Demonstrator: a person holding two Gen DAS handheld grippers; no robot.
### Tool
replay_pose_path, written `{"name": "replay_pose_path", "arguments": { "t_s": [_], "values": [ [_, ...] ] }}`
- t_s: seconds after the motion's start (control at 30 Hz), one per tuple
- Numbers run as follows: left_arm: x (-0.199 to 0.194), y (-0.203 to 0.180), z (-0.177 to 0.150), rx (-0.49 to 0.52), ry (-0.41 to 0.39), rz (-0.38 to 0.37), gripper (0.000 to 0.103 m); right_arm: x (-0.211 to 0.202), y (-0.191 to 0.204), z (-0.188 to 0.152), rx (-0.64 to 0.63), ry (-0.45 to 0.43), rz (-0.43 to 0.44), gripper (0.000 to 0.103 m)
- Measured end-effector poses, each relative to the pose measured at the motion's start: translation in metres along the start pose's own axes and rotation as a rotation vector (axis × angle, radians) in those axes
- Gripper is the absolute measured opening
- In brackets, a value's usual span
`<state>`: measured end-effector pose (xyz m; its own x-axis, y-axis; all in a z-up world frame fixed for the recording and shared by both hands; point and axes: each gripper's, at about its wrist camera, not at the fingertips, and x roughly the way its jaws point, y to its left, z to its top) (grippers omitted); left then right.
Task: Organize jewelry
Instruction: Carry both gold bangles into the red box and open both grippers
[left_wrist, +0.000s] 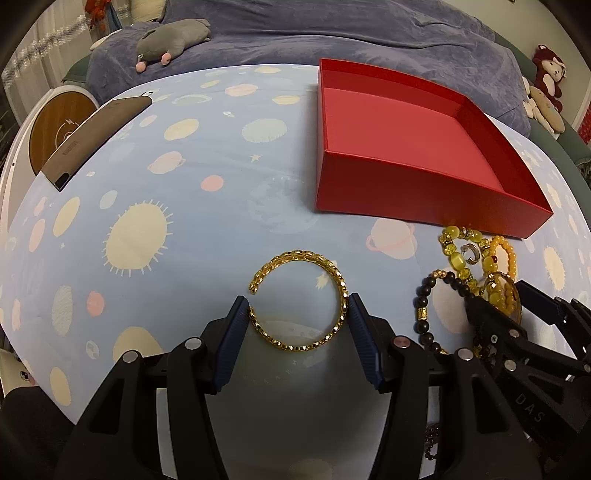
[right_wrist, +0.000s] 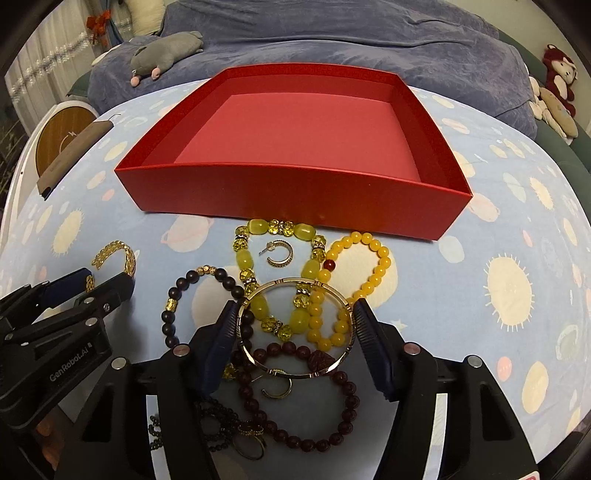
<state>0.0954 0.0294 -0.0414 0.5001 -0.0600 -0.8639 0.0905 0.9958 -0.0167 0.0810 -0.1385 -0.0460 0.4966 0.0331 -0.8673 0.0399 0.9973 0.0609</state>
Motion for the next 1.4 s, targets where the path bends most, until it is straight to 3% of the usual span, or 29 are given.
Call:
{"name": "replay_pose_path", "arguments": {
  "t_s": [0.3, 0.47, 0.73, 1.03, 1.2, 1.4],
  "values": [
    [-0.019, -0.017, -0.003, 0.015, -0.012, -0.046, 0.052, -0.038, -0.035, -0.014, 0.089, -0.035, -0.004, 0.061],
    [-0.034, -0.033, 0.01, 0.044, -0.039, -0.079, 0.052, -0.052, -0.05, 0.002, 0.107, -0.066, -0.009, 0.061],
    [-0.03, -0.054, 0.087, 0.065, -0.086, -0.123, 0.052, -0.043, -0.062, 0.089, 0.09, -0.14, 0.021, 0.061],
    [0.034, -0.072, 0.19, 0.109, -0.101, -0.106, 0.052, 0.027, -0.062, 0.197, 0.053, -0.123, 0.023, 0.061],
    [0.07, -0.072, 0.222, 0.104, -0.067, -0.11, 0.052, 0.065, -0.063, 0.225, 0.043, -0.081, 0.016, 0.061],
    [0.095, -0.069, 0.235, 0.081, -0.034, -0.123, 0.055, 0.086, -0.062, 0.236, 0.041, -0.059, 0.005, 0.062]
  ]
}}
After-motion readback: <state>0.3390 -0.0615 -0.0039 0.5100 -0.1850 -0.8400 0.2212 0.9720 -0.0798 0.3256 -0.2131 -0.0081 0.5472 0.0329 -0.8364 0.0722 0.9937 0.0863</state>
